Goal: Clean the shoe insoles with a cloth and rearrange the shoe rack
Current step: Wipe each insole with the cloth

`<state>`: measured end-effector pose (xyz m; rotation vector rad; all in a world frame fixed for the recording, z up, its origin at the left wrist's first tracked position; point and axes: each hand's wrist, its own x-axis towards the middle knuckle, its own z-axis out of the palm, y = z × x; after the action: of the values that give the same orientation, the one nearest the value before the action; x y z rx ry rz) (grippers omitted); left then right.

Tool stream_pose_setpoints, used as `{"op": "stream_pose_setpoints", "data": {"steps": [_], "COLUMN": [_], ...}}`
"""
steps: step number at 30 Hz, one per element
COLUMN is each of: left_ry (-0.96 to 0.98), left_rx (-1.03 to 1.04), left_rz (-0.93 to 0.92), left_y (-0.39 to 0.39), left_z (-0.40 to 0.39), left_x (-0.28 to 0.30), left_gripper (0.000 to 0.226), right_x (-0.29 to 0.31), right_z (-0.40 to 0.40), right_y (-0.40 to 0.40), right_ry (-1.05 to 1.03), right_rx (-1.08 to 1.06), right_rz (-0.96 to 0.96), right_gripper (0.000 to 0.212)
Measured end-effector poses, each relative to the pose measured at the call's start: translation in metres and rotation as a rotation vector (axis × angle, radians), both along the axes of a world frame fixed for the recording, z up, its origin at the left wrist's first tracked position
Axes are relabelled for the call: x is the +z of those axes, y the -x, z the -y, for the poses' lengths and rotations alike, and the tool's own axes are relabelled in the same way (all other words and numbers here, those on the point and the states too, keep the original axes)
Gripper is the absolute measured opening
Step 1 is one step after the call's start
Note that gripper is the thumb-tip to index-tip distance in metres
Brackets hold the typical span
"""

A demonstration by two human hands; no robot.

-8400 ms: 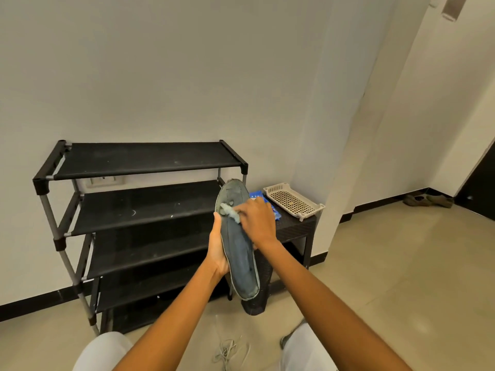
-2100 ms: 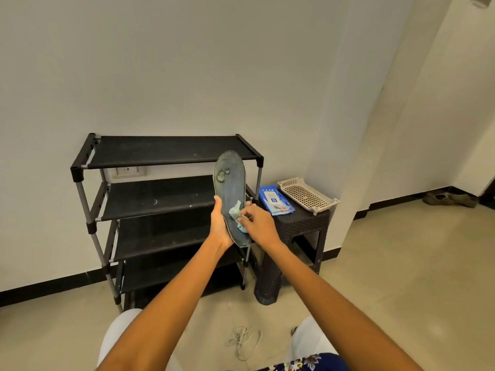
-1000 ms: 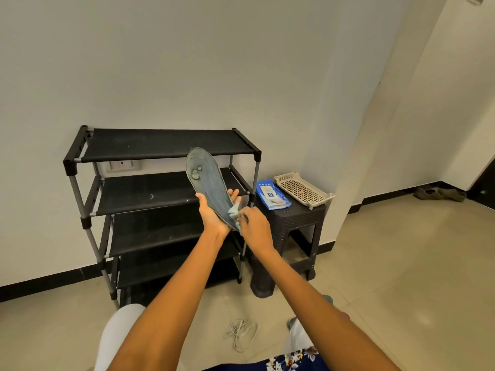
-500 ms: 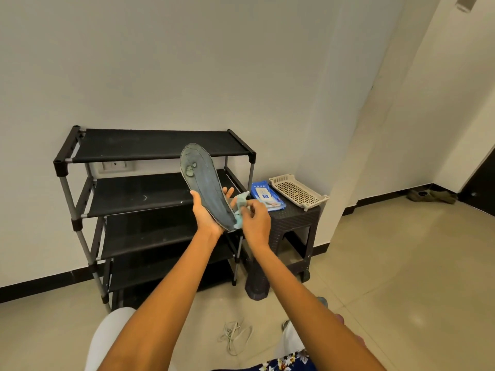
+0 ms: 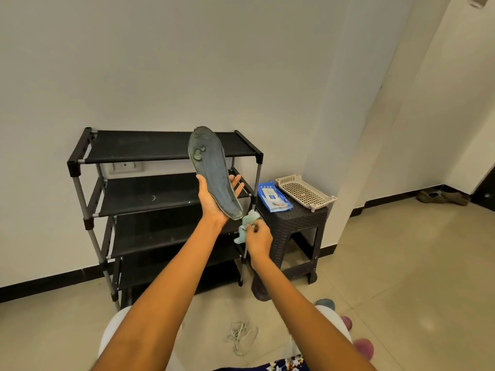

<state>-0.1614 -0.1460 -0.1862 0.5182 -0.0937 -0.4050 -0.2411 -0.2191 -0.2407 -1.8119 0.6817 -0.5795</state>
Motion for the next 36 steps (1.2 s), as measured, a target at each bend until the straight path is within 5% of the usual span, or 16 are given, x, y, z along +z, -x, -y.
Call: {"op": "stream_pose_setpoints", "data": {"steps": [6, 14, 18, 22, 26, 31, 36], "left_ry": [-0.035, -0.014, -0.015, -0.084, -0.053, -0.023, -0.050], "left_rx": [-0.005, -0.040, -0.084, -0.125, -0.176, -0.200, -0.329], "left_rz": [-0.015, -0.118, -0.130, -0.090, -0.135, -0.171, -0.132], "left_y": [-0.008, -0.006, -0.007, 0.002, 0.002, 0.000, 0.007], "left_z": [-0.013, -0.017, -0.025, -0.022, -0.020, -0.021, -0.016], "left_x": [-0.016, -0.028, -0.040, -0.038, -0.037, -0.054, -0.047], "left_gripper": [0.081, 0.077, 0.076, 0.078, 0.080, 0.083, 0.084], "right_x": [0.026, 0.011, 0.020, 0.039, 0.026, 0.020, 0.033], "right_z": [0.007, -0.033, -0.041, -0.020, -0.025, -0.023, 0.004], "right_y": [-0.003, 0.001, -0.001, -0.016, -0.004, 0.012, 0.006], "right_ry": [-0.177, 0.316, 0.306, 0.346, 0.507, 0.409, 0.591], "right_rx": [0.004, 0.279, 0.367, 0.176, 0.353, 0.534, 0.454], "right_rz": [0.169, 0.148, 0.214, 0.133, 0.078, 0.141, 0.050], "right_gripper": [0.008, 0.020, 0.017, 0.026, 0.028, 0.027, 0.031]}}
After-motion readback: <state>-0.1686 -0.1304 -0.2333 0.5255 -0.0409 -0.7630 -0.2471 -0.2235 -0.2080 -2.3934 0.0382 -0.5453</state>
